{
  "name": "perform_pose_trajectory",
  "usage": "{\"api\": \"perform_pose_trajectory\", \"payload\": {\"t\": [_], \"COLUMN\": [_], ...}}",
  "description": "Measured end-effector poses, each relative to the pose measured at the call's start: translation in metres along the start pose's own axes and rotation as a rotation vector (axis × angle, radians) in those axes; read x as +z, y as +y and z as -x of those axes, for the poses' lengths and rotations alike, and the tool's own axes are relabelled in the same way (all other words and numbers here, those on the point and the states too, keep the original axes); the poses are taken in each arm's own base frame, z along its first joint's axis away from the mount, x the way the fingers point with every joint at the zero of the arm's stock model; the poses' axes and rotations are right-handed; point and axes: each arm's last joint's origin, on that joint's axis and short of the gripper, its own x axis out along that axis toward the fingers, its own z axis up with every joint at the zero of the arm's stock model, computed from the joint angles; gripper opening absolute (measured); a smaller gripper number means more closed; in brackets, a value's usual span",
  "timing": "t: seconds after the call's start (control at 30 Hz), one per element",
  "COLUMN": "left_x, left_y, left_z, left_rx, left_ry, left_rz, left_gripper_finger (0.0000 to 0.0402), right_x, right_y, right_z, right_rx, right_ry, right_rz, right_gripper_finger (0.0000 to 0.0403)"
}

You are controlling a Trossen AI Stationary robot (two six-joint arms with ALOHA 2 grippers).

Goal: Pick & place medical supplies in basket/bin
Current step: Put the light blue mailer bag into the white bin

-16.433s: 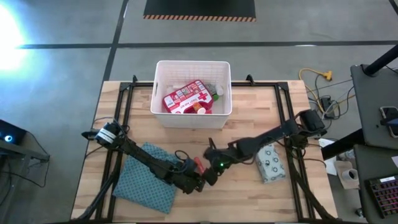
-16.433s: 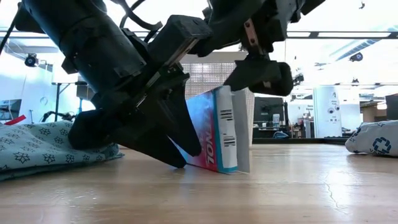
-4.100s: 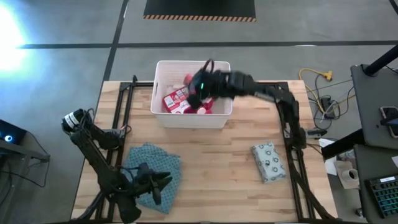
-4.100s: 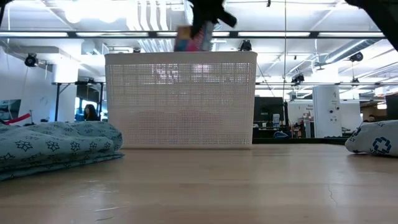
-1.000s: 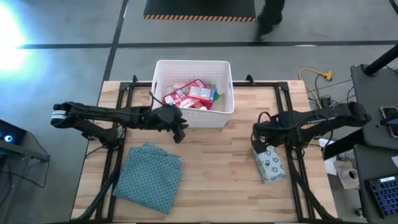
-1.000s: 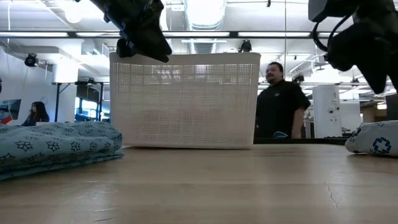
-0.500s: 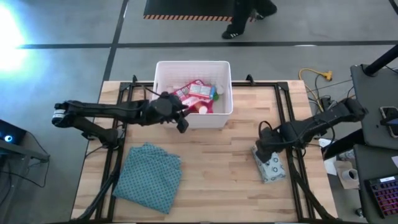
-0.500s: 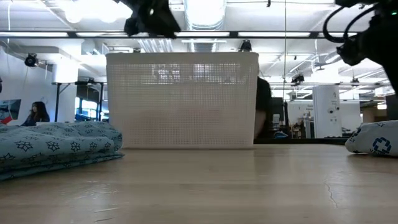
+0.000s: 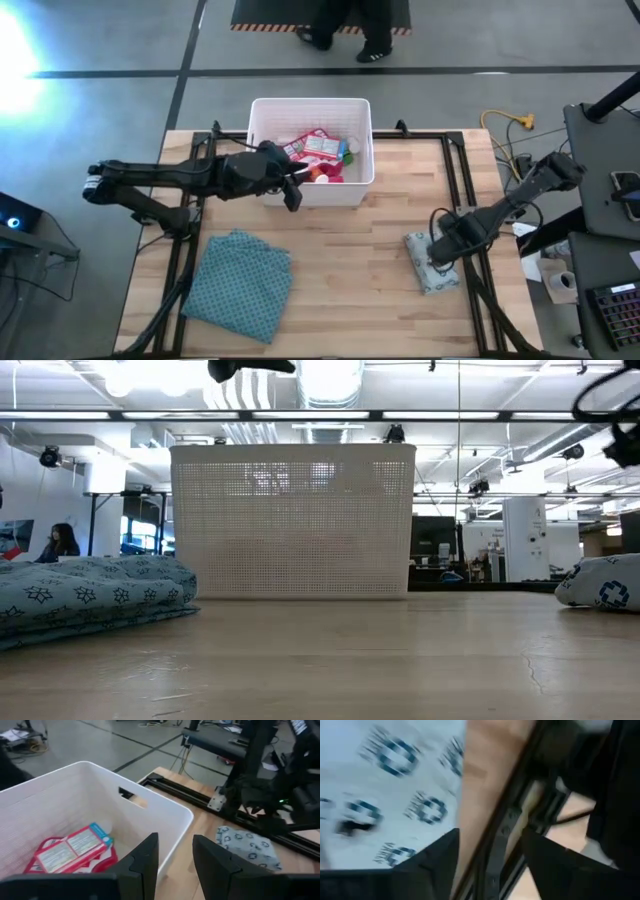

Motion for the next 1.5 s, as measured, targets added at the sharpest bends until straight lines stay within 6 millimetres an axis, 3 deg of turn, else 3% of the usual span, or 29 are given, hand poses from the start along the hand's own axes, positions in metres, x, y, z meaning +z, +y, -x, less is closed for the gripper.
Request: {"api": "perform_pose_trajectory", "payload": {"t": [0.1, 0.3, 0.47, 0.67, 0.83, 1.0, 1.27, 1.5], "left_x": [-0.001, -0.010, -0.012, -0.015, -0.017, -0.017, -0.019, -0.024], "left_y": [-0.004, -0.010, -0.016, -0.024, -0.030, -0.031, -0.030, -0.032], "left_z": [0.000, 0.000, 0.003, 0.007, 0.011, 0.012, 0.012, 0.014], "left_rx": [-0.013, -0.038, -0.065, -0.097, -0.119, -0.124, -0.114, -0.114], "left_ry": [0.001, 0.016, 0.016, 0.022, 0.027, 0.028, 0.048, 0.078], "left_rz": [0.000, 0.025, 0.024, 0.013, 0.006, 0.015, 0.020, 0.016], "left_gripper_finger": [0.0102, 0.0102, 0.0102, 0.0102, 0.0102, 0.0102, 0.0102, 0.0102], "right_x": [-0.004, -0.003, -0.004, -0.006, -0.011, -0.011, -0.011, -0.002], "right_y": [0.000, 0.008, 0.019, 0.037, 0.063, 0.074, 0.108, 0.127], "right_z": [-0.009, -0.013, -0.023, -0.038, -0.049, -0.051, -0.013, 0.015], "right_rx": [-0.012, -0.029, -0.115, -0.210, -0.088, -0.111, 0.223, 0.415], "right_ry": [0.034, -0.080, -0.100, -0.088, -0.034, -0.053, -0.302, -0.387], "right_rz": [-0.039, -0.186, -0.196, -0.211, -0.200, -0.227, -0.070, 0.101], "right_gripper_finger": [0.0161, 0.0078, 0.0016, 0.0009, 0.0008, 0.0008, 0.0008, 0.0009]}}
